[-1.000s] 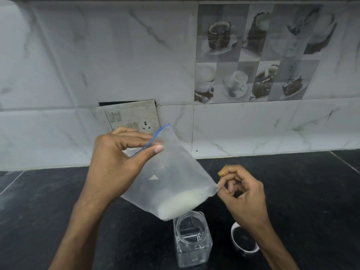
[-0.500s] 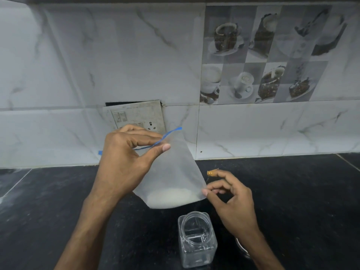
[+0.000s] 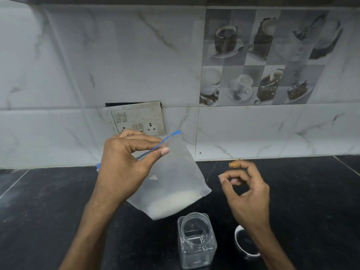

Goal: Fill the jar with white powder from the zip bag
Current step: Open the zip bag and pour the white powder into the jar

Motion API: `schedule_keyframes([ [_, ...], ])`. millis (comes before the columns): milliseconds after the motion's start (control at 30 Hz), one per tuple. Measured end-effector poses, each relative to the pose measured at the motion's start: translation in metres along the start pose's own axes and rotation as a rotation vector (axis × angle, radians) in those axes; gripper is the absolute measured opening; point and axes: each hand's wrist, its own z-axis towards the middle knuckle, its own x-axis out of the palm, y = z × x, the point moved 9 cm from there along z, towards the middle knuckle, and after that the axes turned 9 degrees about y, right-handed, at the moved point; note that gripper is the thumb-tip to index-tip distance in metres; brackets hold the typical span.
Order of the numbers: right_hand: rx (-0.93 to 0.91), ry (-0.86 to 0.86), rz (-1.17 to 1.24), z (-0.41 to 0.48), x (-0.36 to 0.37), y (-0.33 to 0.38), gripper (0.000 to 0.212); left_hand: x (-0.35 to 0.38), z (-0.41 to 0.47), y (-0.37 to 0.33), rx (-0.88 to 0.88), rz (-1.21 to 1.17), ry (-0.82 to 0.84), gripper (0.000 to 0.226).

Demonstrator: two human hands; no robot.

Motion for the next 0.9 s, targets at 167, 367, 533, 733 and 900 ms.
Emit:
schedule_keyframes([
  [167,0.128,0.289,-0.006,-0.01,0.024,-0.011,0.06,-0.005,-0.002,0.003,-0.002,0.016,-0.011,0.017],
  [367,0.106,0.373,-0.046,-0.018,0.051,-0.002,0.066,-0.007,-0.002,0.002,-0.003,0.016,-0.015,0.018],
  [533,0.098,0.231,-0.009,-0.005,0.034,-0.005,0.056,-0.008,-0.005,0.011,-0.045,-0.022,-0.027,0.016],
  [733,0.086,0.132,0.042,0.013,0.007,-0.009,0.038,-0.001,-0.007,0.025,-0.121,-0.064,-0.042,0.012],
  [900,0.066,0.109,0.019,0.023,-0.007,-0.008,0.036,0.006,-0.003,0.025,-0.148,-0.113,-0.072,0.013],
])
